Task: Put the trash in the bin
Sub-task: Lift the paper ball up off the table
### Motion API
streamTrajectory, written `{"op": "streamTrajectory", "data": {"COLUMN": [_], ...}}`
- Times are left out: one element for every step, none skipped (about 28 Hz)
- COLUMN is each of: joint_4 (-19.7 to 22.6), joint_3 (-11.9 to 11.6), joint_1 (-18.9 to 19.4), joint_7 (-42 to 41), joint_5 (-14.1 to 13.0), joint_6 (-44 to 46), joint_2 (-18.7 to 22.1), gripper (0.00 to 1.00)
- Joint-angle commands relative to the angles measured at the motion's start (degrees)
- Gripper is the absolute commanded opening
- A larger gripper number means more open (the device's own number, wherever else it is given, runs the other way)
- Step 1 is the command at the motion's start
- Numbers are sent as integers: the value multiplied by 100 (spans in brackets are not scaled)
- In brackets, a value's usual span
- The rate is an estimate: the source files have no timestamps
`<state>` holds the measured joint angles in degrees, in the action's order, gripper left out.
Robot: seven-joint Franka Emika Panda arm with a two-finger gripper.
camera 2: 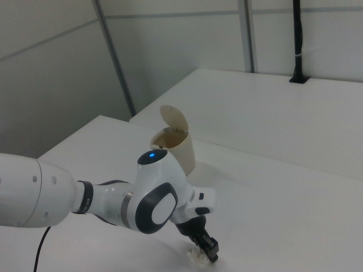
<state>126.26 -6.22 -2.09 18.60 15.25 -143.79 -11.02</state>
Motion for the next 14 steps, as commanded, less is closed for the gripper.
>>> {"op": "streamTrajectory", "data": {"joint_4": [-293, -416, -540, -680, -803, -1126, -1286, -1436, -1576, -1708, -1823, -2041, -2131, -2219], "joint_3": [-2, 7, 16, 24, 33, 33, 42, 42, 59, 68, 77, 112, 138, 147], "joint_1": [15, 15, 15, 24, 33, 59, 68, 94, 120, 147, 173, 260, 314, 375], "joint_7": [214, 214, 231, 249, 267, 267, 249, 240, 232, 232, 240, 284, 302, 345], "joint_5": [102, 93, 67, 32, -12, -204, -337, -468, -609, -715, -829, -1022, -1119, -1216], "joint_6": [140, 220, 333, 465, 597, 903, 1045, 1186, 1292, 1380, 1450, 1546, 1574, 1591], "joint_2": [38, 38, 29, 21, 21, -6, -14, -23, -32, -32, -32, -32, -41, -41], "gripper": [0, 0, 0, 0, 0, 0, 0, 0, 0, 0, 0, 0, 0, 0]}}
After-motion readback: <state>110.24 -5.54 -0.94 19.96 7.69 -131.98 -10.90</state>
